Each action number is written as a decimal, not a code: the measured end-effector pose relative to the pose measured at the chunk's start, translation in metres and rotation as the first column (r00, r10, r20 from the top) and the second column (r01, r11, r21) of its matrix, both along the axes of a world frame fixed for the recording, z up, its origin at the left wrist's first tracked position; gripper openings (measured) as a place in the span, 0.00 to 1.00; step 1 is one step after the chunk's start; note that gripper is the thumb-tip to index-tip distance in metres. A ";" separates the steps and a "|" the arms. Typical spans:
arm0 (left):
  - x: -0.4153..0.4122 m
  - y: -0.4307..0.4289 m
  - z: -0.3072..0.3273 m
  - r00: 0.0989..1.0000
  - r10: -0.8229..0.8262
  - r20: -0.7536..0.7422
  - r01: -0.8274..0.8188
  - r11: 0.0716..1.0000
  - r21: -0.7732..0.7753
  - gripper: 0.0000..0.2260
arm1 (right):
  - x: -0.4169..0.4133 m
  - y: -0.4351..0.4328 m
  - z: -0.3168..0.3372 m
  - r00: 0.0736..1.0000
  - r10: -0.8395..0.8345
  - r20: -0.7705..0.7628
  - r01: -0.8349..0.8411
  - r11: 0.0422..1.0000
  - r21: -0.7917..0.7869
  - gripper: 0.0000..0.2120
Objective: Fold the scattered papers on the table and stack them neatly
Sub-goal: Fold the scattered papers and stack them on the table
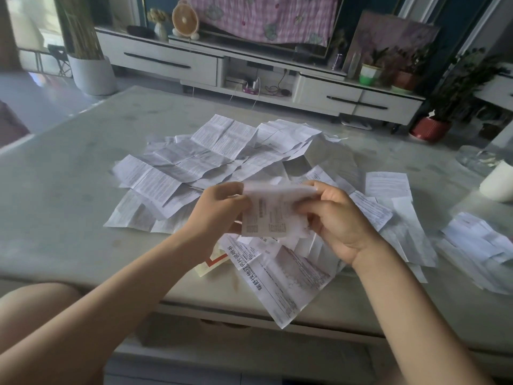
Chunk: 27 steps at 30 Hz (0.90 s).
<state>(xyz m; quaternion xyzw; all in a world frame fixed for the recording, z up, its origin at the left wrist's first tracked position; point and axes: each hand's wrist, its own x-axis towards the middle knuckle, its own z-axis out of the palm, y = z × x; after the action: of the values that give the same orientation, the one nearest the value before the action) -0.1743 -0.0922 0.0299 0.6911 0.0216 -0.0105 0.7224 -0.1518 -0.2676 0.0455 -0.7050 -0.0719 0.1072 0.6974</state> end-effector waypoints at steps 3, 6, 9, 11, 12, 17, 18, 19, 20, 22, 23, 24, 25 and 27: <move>-0.005 -0.003 0.009 0.998 -0.008 0.057 0.007 1.000 0.015 0.15 | -0.001 -0.004 0.004 1.000 -0.018 0.009 0.018 0.998 0.053 0.15; -0.013 -0.007 0.012 0.998 -0.008 0.067 0.014 0.996 -0.092 0.14 | -0.002 -0.009 0.002 0.996 -0.077 0.033 0.074 0.994 0.084 0.20; -0.020 -0.015 0.014 0.999 -0.027 -0.035 0.016 0.953 -0.302 0.07 | -0.006 -0.019 0.000 0.985 -0.131 0.114 0.127 0.991 0.036 0.24; -0.023 -0.022 0.021 0.987 -0.122 -0.105 0.091 0.961 -0.260 0.08 | -0.012 -0.026 0.002 0.974 -0.110 0.197 0.109 0.994 0.016 0.26; -0.025 -0.025 0.023 0.976 -0.171 -0.133 0.140 0.967 -0.214 0.11 | -0.014 -0.027 0.001 0.964 -0.094 0.247 0.096 0.995 0.004 0.26; -0.036 -0.043 0.047 0.981 -0.190 -0.027 0.191 0.978 0.080 0.06 | -0.026 -0.034 0.015 0.906 -0.064 0.418 0.101 0.993 -0.068 0.21; -0.036 -0.044 0.051 0.987 -0.159 0.010 0.154 0.971 0.180 0.06 | -0.026 -0.037 0.019 0.909 -0.055 0.412 0.102 0.990 -0.093 0.21; -0.034 -0.046 0.054 0.992 -0.120 0.050 0.101 0.954 0.282 0.07 | -0.024 -0.041 0.024 0.921 -0.055 0.385 0.100 0.990 -0.098 0.20; -0.032 -0.047 0.057 0.993 -0.078 0.088 0.042 0.932 0.361 0.10 | -0.022 -0.046 0.028 0.939 -0.063 0.337 0.091 0.994 -0.068 0.19; -0.032 -0.054 0.063 0.989 -0.052 0.139 -0.018 0.887 0.461 0.12 | -0.021 -0.056 0.035 0.969 -0.071 0.235 0.065 0.997 0.033 0.18; -0.033 -0.057 0.064 0.986 -0.053 0.159 -0.031 0.874 0.484 0.12 | -0.023 -0.059 0.035 0.976 -0.048 0.213 0.044 0.999 0.025 0.16; -0.033 -0.060 0.065 0.983 -0.064 0.174 -0.034 0.859 0.510 0.11 | -0.026 -0.061 0.034 0.979 -0.026 0.204 0.031 0.999 -0.024 0.13; -0.032 -0.064 0.065 0.979 -0.079 0.188 -0.035 0.843 0.536 0.11 | -0.029 -0.061 0.030 0.980 -0.009 0.200 0.024 0.997 -0.072 0.11; -0.030 -0.070 0.063 0.972 -0.091 0.216 -0.050 0.819 0.572 0.08 | -0.032 -0.060 0.026 0.978 -0.034 0.204 0.055 0.994 -0.096 0.10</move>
<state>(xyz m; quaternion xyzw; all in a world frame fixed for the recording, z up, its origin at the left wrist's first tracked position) -0.2044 -0.1624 0.0933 0.8729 -0.0686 0.0698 0.4780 -0.1842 -0.3271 0.0711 -0.7479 -0.1212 0.0229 0.6523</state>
